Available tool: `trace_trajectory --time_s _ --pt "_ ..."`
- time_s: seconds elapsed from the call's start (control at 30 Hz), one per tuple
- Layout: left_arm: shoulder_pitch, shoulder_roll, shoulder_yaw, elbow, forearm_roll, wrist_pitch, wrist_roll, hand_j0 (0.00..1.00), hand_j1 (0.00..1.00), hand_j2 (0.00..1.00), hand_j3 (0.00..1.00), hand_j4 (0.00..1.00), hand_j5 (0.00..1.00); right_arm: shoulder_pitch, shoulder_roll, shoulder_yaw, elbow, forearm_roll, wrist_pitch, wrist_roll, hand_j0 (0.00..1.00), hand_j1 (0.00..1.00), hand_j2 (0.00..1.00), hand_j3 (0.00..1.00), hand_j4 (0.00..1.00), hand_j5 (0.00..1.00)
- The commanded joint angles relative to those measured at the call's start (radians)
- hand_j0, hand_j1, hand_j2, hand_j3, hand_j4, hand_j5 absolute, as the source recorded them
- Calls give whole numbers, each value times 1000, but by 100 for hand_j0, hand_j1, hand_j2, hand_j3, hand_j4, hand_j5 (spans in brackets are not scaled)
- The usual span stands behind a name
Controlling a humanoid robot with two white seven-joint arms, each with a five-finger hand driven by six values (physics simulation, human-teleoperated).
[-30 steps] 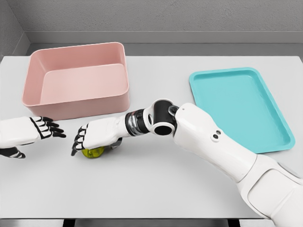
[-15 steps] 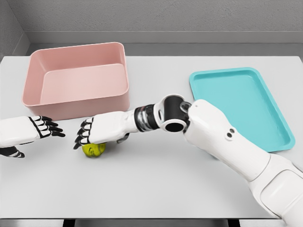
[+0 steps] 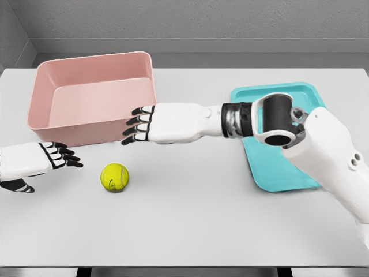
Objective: Put the tennis from the blue tray into the pink basket with both arms
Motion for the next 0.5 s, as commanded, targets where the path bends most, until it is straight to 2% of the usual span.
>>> trace_trajectory --time_s 0.0,0.07,0.1,0.13,0.2,0.33,0.4,0.47 --pt "-3 -45 0 0 -6 1 -2 100 100 100 100 100 100 6 -168 -154 -63 -135 3 -1 100 100 100 100 100 100" --pt "-15 -102 0 -1 -44 1 -21 100 100 100 100 100 100 26 -240 -233 -65 -194 3 -1 100 100 100 100 100 100" --pt "-26 -131 0 -1 -77 1 -22 100 100 100 100 100 100 61 -273 -282 -68 -243 3 -1 100 100 100 100 100 100" --pt "-31 -142 0 -1 -83 1 -22 100 100 100 100 100 100 132 -283 -370 -66 -267 3 -1 100 100 100 100 100 100" --pt "-46 -171 -2 -1 -107 1 -22 100 100 100 100 100 100 316 -265 -606 -68 -270 3 -1 100 100 100 100 100 100" --pt "-94 -211 -32 -6 -127 1 -22 100 100 100 100 100 100 416 -276 -735 -68 -342 3 -1 100 100 100 100 100 100" --pt "-144 -234 -89 -6 -141 1 -22 100 100 100 100 100 100 463 -270 -755 -63 -399 3 -1 100 100 100 100 100 100" --pt "-167 -248 -109 -4 -143 1 -22 100 100 100 100 100 100 503 -247 -755 -57 -402 3 -1 100 100 100 100 100 100"
